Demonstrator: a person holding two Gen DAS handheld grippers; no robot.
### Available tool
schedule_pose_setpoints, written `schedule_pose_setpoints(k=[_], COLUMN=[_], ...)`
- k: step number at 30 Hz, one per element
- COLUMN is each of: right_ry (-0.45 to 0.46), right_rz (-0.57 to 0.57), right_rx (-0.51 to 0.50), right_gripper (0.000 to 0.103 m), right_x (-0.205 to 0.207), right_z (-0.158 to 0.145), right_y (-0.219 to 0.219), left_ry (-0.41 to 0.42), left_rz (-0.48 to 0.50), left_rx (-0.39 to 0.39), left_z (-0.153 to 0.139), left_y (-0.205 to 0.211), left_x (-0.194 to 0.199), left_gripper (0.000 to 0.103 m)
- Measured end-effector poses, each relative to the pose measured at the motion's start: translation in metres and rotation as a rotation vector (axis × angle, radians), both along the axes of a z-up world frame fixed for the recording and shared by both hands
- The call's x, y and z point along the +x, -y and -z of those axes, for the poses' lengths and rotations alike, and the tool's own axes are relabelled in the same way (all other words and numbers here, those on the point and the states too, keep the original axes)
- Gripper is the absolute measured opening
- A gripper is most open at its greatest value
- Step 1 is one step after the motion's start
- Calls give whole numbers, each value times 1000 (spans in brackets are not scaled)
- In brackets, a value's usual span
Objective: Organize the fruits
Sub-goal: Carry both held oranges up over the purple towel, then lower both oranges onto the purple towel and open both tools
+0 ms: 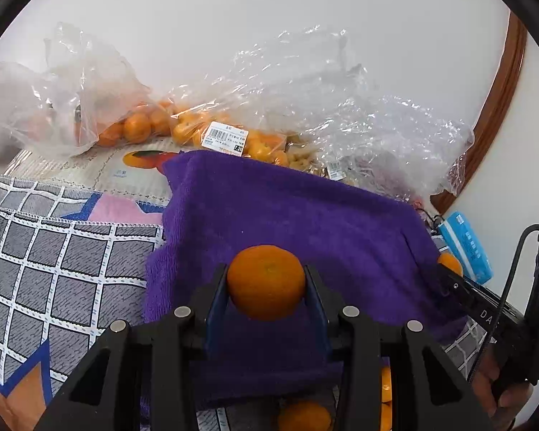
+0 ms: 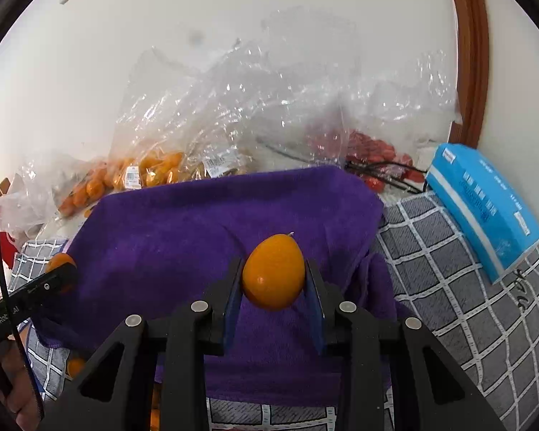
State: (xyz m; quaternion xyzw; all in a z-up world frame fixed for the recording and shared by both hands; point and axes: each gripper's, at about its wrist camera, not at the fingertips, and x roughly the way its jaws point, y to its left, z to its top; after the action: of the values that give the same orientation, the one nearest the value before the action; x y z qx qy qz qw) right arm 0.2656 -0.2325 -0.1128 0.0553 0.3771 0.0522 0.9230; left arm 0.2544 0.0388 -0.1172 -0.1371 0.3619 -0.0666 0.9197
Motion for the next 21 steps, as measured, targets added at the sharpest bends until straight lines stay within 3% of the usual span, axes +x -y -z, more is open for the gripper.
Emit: schedule_pose_setpoints(k=[21], right_ry=[-72], right_rz=[-23], right_rx=[-14], right_gripper=[33], right_x=[7], right_z=[24], right_y=[-11], left_ry=[-27], left_rz=[3], left_rx=[36], left_z=[12], left_y=[6], left_x=[5], left_gripper=[39])
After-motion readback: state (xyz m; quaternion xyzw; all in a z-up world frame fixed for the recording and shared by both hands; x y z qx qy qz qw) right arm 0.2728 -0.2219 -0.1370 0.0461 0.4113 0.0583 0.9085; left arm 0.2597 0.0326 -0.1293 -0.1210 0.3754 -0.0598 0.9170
